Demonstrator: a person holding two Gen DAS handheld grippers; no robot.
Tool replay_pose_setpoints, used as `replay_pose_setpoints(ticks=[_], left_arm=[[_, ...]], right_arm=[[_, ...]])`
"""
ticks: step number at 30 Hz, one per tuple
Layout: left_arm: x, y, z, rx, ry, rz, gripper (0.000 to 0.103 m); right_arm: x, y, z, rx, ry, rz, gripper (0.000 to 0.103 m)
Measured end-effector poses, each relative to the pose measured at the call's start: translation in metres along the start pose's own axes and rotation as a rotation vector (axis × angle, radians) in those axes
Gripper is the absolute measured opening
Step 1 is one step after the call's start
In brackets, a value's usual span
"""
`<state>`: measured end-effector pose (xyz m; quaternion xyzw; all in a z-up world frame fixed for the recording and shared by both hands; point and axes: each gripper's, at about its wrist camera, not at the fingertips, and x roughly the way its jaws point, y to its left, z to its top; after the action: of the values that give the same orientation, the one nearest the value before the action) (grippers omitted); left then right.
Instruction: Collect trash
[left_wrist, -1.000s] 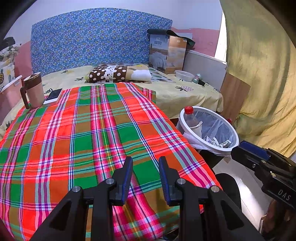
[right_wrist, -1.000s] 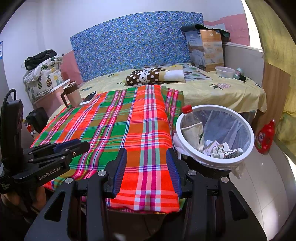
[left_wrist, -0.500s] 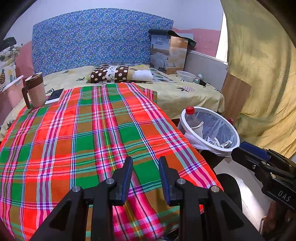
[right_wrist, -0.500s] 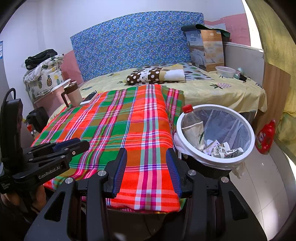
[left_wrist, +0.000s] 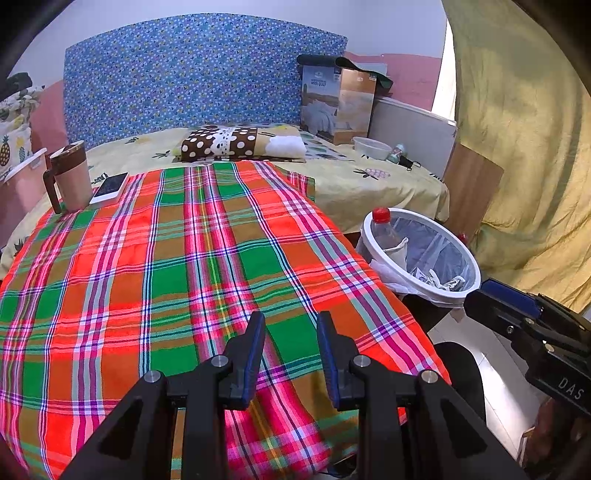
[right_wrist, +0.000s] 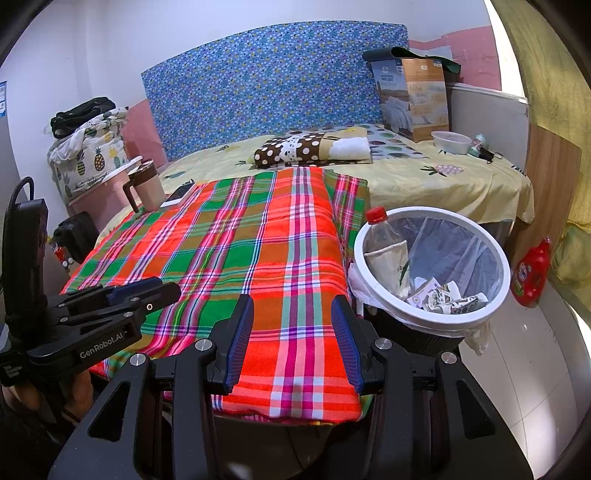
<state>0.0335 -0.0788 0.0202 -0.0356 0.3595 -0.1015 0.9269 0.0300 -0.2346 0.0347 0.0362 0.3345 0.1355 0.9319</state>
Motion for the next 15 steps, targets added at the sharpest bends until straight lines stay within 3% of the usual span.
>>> replay_pose_setpoints(ticks=[15], left_arm=[[0.0065,-0.0031,-0.0044,0.021,0.019,0.008,0.029]], right_arm=[[0.0029,-0.0032,-0.0013,0.004,0.010,0.007,0.046]])
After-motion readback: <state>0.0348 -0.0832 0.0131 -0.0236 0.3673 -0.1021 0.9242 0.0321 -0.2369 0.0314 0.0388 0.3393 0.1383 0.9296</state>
